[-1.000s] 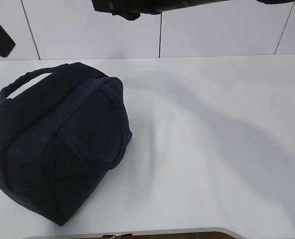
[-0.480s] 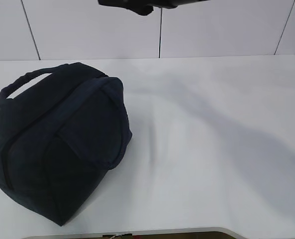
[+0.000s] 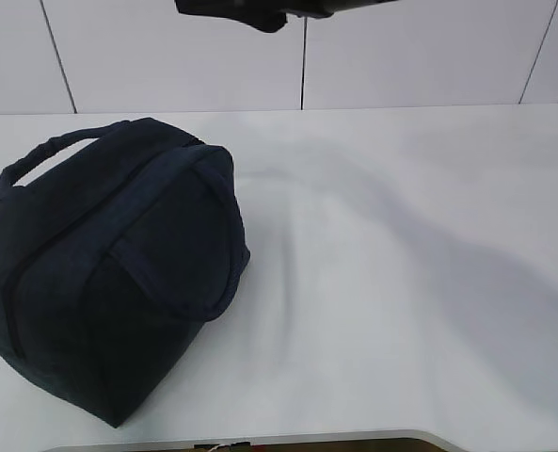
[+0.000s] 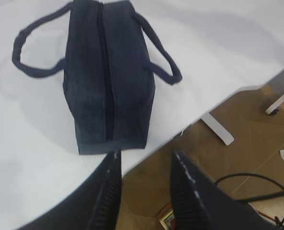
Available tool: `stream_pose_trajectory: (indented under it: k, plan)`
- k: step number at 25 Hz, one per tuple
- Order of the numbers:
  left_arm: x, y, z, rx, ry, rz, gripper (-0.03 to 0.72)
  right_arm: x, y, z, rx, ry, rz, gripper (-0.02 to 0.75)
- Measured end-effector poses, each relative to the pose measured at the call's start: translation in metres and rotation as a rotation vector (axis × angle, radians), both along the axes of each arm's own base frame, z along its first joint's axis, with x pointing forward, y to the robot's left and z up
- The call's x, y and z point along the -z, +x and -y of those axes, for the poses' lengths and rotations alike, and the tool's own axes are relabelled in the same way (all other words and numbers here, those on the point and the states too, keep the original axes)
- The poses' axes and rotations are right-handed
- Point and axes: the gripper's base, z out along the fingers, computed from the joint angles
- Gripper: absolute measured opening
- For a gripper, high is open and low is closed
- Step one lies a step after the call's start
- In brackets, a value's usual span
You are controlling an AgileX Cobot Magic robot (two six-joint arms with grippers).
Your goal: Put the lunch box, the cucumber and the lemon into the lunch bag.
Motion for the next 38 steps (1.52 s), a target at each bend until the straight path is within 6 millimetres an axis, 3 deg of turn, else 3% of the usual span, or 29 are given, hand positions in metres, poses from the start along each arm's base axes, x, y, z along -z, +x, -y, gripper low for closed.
stream_pose_trajectory:
  k: [6, 12, 22, 26, 38]
  plan:
    - [0.047, -0.026, -0.008, -0.025, 0.015, 0.038, 0.243, 0.000, 0.000, 0.000, -0.003, 0.000, -0.001, 0.267]
    - [0.076, -0.037, -0.012, -0.034, 0.019, 0.059, 0.243, 0.000, 0.000, 0.000, -0.003, 0.000, -0.001, 0.267]
    - [0.089, -0.041, -0.022, -0.110, 0.084, 0.079, 0.243, 0.000, 0.000, 0.000, -0.003, 0.000, -0.001, 0.267]
    - [0.105, -0.035, -0.022, -0.136, 0.098, 0.011, 0.242, 0.000, 0.000, 0.000, -0.003, 0.000, -0.001, 0.267]
    - [0.108, -0.025, -0.022, -0.168, 0.069, 0.068, 0.242, 0.000, 0.000, 0.000, -0.003, 0.000, -0.001, 0.267]
